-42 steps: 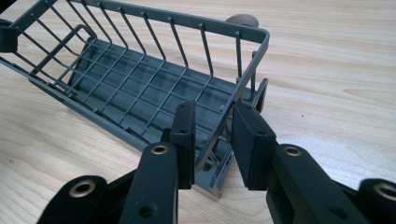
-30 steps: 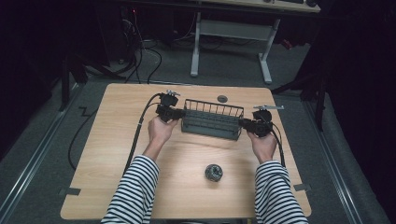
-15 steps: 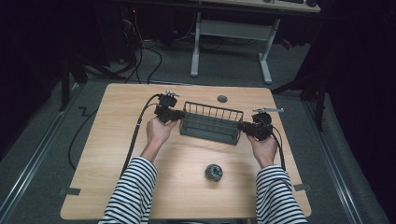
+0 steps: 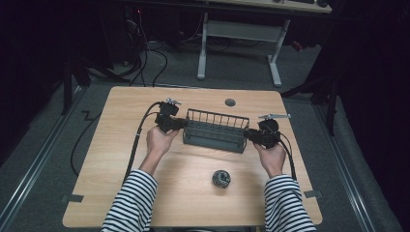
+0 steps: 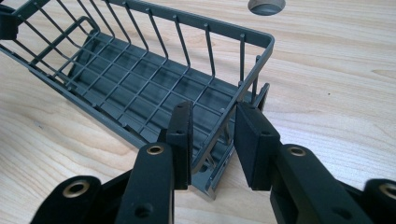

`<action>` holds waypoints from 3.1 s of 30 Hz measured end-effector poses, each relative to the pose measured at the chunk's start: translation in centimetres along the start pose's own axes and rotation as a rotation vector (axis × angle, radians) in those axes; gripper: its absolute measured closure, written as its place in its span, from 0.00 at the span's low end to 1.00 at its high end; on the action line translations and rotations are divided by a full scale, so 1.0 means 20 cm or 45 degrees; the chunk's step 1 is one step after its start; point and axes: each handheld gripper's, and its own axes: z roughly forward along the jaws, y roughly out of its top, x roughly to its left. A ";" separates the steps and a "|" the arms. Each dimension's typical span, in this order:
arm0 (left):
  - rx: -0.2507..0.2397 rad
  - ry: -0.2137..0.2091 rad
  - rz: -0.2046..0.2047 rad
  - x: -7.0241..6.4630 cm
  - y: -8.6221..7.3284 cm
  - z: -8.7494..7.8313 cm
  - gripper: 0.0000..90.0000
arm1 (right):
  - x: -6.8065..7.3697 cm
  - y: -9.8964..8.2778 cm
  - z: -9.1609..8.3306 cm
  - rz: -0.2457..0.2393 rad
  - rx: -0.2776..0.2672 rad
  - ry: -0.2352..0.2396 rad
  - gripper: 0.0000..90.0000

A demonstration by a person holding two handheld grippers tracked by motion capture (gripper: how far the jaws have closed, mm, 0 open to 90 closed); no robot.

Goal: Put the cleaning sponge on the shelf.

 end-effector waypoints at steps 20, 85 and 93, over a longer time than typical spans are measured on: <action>-0.113 0.024 0.080 -0.01 -0.03 -0.18 0.43 | 0.03 0.00 -0.12 -0.069 -0.116 -0.033 0.46; -0.105 0.364 -0.016 0.23 -0.95 -0.30 0.33 | 0.47 -0.63 -0.04 -0.392 -0.056 0.300 0.27; -0.104 0.365 -0.019 0.23 -0.95 -0.30 0.32 | 0.47 -0.63 0.03 -0.409 -0.010 0.245 0.31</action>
